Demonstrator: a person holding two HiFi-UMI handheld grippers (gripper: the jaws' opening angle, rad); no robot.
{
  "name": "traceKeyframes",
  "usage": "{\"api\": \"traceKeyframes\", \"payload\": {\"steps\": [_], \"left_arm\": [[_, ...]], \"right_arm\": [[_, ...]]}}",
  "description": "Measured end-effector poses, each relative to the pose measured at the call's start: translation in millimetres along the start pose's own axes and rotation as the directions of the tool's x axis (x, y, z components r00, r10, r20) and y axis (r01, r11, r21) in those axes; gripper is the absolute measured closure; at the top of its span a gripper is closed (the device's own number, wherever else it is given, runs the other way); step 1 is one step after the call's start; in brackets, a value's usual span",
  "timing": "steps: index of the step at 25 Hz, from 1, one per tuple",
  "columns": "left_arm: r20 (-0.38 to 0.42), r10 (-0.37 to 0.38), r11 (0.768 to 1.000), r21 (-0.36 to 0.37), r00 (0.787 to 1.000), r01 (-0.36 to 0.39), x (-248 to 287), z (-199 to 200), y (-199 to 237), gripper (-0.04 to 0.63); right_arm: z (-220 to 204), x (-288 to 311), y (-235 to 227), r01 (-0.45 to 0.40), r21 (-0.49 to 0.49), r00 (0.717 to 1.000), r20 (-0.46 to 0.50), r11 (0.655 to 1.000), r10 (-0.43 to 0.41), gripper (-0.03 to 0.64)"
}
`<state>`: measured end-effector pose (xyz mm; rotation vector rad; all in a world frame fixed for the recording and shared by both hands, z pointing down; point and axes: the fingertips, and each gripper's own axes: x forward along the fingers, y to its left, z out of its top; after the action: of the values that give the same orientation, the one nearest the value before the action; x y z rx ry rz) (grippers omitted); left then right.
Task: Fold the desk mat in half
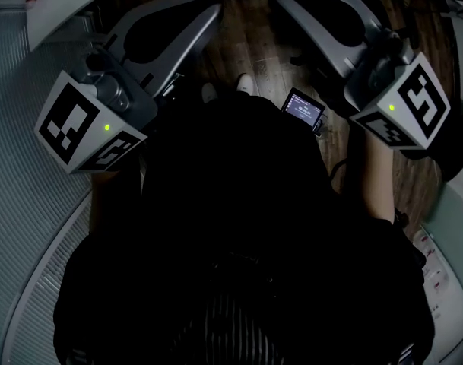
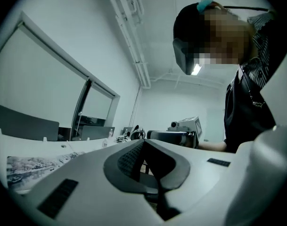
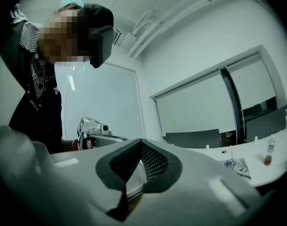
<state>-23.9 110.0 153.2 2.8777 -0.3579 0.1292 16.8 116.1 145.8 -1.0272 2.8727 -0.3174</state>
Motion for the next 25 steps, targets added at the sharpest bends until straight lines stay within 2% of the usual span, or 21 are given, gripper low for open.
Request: {"api": "traceKeyframes", "payload": {"steps": [4,7,13,18,21,25], "left_arm": [[-0.014,0.045,0.999,0.015,0.999,-0.045,3.0,-4.2,-15.9,0.588],[-0.037,0.069,0.998,-0.005,0.997,-0.069,2.4,-3.6,-13.8,0.588],[-0.075,0.132,0.99,-0.047,0.988,-0.136,-3.7,-2.0,-15.7,0.588],[-0.052,0.212,0.976,-0.039,0.976,-0.214,-16.4,-3.7,-14.1,0.588],[-0.065,0.188,0.981,-0.04,0.98,-0.191,-9.0,-11.0,-3.4,0.588],[-0.073,0.114,0.991,-0.068,0.991,-0.119,-2.7,-14.4,-9.1,0.588]], "right_arm": [[1.9,-13.9,-1.7,-0.051,-0.011,0.998,0.026,0.999,0.052,0.614],[9.1,-6.4,-7.8,-0.085,0.011,0.996,0.037,0.996,0.084,0.614],[15.2,-9.2,-21.0,-0.081,0.077,0.994,0.079,0.994,0.074,0.614],[8.1,-3.4,-12.2,-0.161,0.075,0.984,0.092,0.984,0.154,0.614],[-1.7,5.5,-21.4,-0.145,0.033,0.988,0.059,0.989,0.143,0.614],[-12.6,6.3,-26.8,-0.106,0.04,0.994,-0.023,0.994,0.107,0.614]]}}
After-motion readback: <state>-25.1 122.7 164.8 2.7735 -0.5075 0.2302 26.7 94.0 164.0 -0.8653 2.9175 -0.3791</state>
